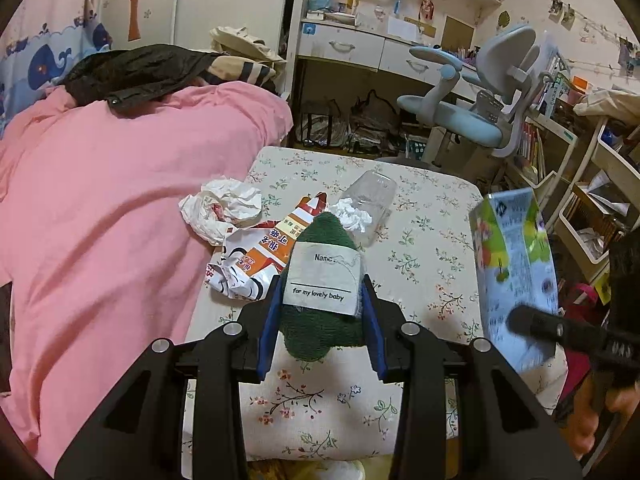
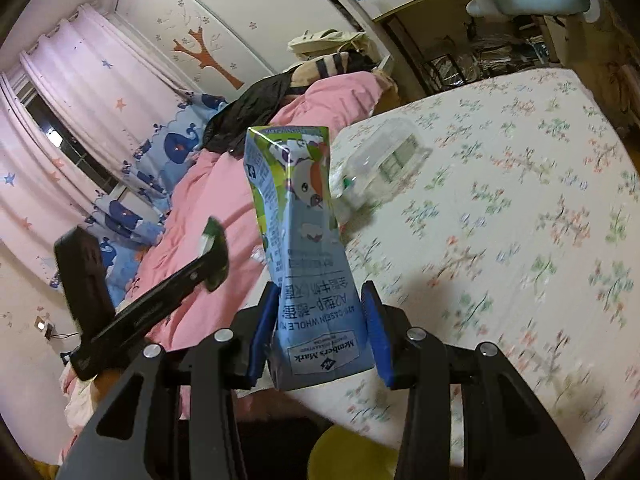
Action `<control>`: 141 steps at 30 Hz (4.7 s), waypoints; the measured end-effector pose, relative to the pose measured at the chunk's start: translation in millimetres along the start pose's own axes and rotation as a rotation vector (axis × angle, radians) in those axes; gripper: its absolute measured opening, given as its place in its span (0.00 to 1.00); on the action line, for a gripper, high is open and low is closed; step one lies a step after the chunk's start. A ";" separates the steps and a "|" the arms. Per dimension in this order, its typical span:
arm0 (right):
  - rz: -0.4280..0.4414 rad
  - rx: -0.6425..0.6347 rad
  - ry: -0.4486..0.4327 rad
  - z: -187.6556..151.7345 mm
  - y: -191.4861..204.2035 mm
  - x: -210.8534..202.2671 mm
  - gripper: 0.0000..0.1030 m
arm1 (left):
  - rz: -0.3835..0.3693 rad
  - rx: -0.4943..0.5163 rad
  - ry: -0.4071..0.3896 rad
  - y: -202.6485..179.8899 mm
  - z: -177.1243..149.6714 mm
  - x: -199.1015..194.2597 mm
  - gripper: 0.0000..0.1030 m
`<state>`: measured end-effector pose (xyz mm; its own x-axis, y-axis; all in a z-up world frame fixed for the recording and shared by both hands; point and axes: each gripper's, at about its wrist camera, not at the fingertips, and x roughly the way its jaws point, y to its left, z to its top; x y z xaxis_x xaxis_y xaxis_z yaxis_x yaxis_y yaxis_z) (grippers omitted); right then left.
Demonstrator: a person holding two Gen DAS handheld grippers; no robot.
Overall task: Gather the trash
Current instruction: 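Drop the carton into the yellow bowl with the right tool while the left holds the sock, then lower the green sock over the yellow bowl and open the left tool, then move both open tools back toward the remaining trash on the table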
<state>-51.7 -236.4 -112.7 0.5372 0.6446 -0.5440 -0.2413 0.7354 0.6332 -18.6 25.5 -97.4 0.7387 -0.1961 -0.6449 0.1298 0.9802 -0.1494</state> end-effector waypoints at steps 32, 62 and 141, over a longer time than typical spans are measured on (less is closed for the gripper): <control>-0.078 0.000 0.237 -153.1 32.6 14.4 0.41 | -0.003 0.022 -0.032 -3.3 -13.0 -24.5 0.35; -0.370 -0.139 0.221 -158.3 32.3 15.5 0.67 | -0.011 0.032 -0.019 -5.3 -33.7 -46.9 0.35; -0.560 -0.570 0.092 -39.7 75.7 52.6 0.93 | 0.212 -0.090 0.018 45.5 -7.7 -20.6 0.78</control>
<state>-73.9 -138.5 -115.2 0.6378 0.1446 -0.7566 -0.3448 0.9319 -0.1126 -33.0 73.9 -96.7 0.7313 0.0131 -0.6819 -0.0872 0.9934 -0.0743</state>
